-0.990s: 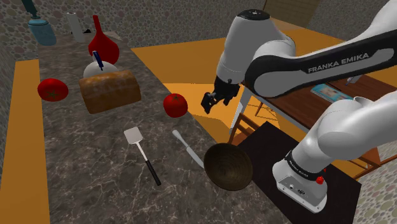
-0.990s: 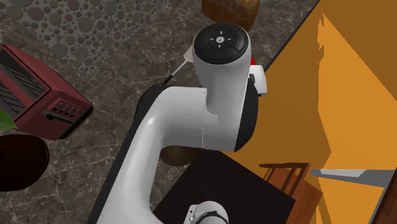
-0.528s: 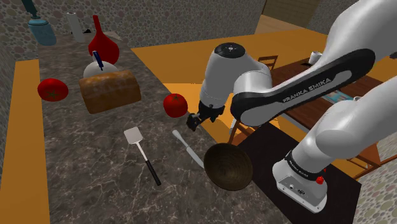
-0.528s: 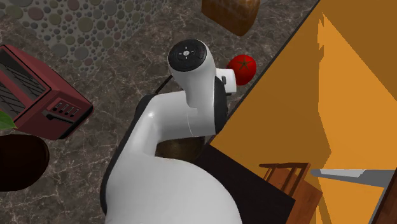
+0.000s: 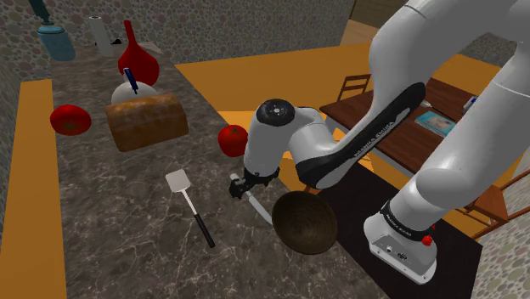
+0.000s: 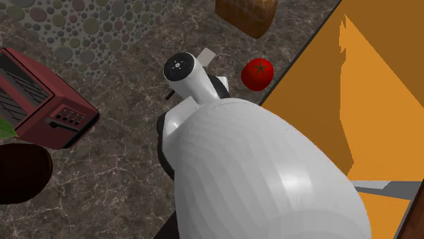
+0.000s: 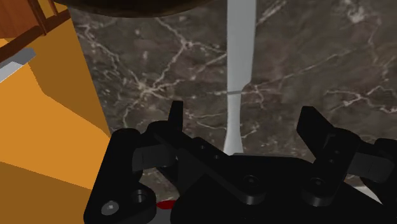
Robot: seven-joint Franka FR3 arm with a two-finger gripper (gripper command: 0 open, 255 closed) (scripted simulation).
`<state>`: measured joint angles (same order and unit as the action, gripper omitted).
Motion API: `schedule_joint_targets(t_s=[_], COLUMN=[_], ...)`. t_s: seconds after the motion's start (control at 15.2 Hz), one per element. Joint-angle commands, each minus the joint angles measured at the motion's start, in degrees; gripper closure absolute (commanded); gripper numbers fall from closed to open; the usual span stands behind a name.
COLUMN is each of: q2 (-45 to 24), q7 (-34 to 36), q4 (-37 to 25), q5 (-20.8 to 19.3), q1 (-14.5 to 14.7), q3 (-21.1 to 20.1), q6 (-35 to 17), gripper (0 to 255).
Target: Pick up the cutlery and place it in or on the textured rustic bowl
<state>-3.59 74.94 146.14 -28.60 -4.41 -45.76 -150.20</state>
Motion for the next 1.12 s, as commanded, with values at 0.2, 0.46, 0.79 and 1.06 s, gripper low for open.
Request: schedule_joint_targets(t_s=[0.2,0.46,0.79,1.06], q2=[-6.53,-8.23,-8.23,-8.32], q7=[8.04,10.01,10.01,9.85], q4=[-1.71,-2.19,-2.19,-2.51], q5=[-11.27,-14.08,-14.07,-13.87], q1=[1.47,2.32,2.32,2.35], q3=[3.49,4.93,4.93,4.84], q6=[-1.32,-1.69,-1.69,-1.43], gripper=[0,0,0,255])
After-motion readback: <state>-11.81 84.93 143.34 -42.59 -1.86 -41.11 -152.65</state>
